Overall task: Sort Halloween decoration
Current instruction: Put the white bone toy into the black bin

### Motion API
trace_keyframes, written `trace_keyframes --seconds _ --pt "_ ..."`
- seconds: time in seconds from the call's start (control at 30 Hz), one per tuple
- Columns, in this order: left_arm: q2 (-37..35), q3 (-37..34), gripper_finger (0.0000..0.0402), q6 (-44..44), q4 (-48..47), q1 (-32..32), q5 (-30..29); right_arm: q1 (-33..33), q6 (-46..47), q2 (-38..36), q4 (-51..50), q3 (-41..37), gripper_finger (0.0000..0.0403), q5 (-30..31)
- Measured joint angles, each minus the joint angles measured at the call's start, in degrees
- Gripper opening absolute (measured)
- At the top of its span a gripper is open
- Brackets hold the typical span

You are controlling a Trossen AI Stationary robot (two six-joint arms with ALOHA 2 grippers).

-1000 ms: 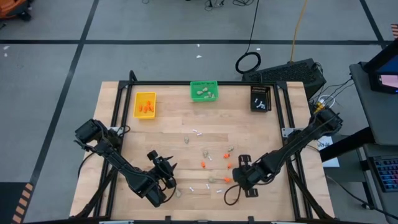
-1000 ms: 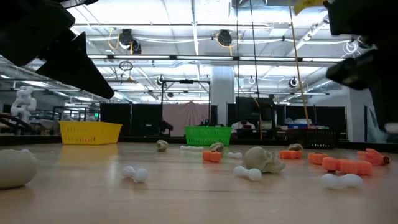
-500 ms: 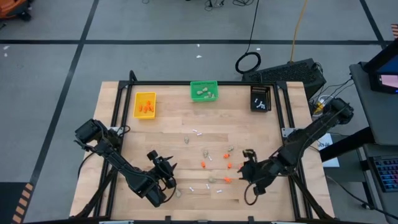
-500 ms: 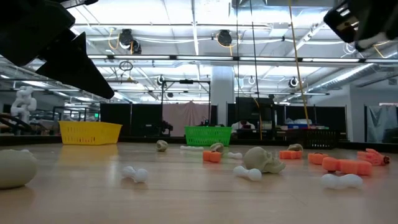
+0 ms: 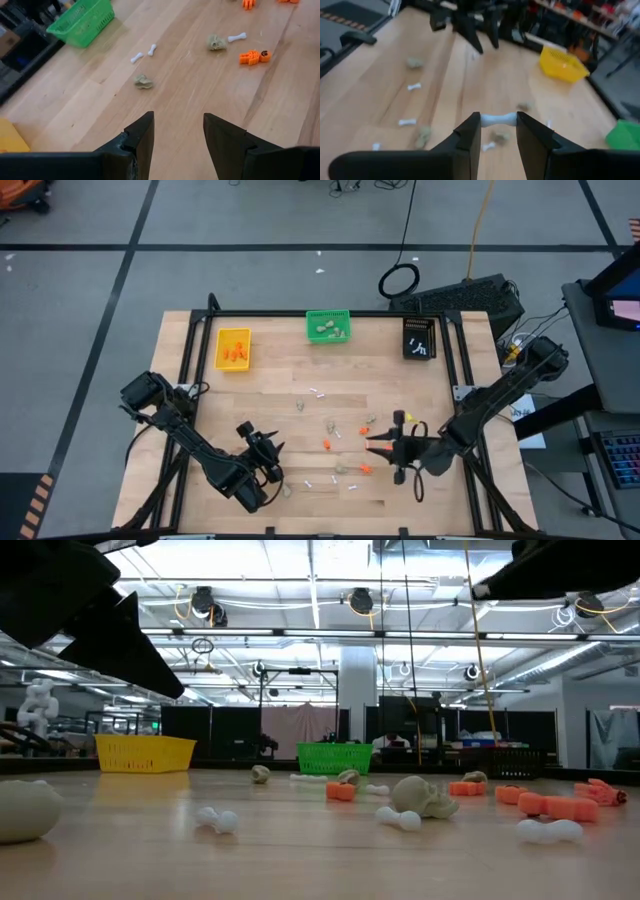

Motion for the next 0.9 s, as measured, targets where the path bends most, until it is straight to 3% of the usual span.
trace_keyframes --seconds 0.23,0.43,0.7,0.9 --pt "-0.1 0.0 0.0168 2.0 0.0 0.3 -1.8 0.1 -10.9 0.0 14.0 -2.2 0.0090 -2.1" --pt "-1.6 0.0 0.0168 6.4 -0.1 1.9 -2.4 0.1 -19.1 0.0 14.7 -2.5 0.0090 -3.4" --pt "-2.2 1.7 0.0168 12.5 -0.2 5.1 -3.4 0.1 -42.9 0.0 15.3 -2.5 0.0090 -3.4" --pt "-2.2 1.9 0.0168 13.4 0.1 7.1 -3.4 0.1 -50.7 0.0 15.3 -2.5 0.0090 -3.4"
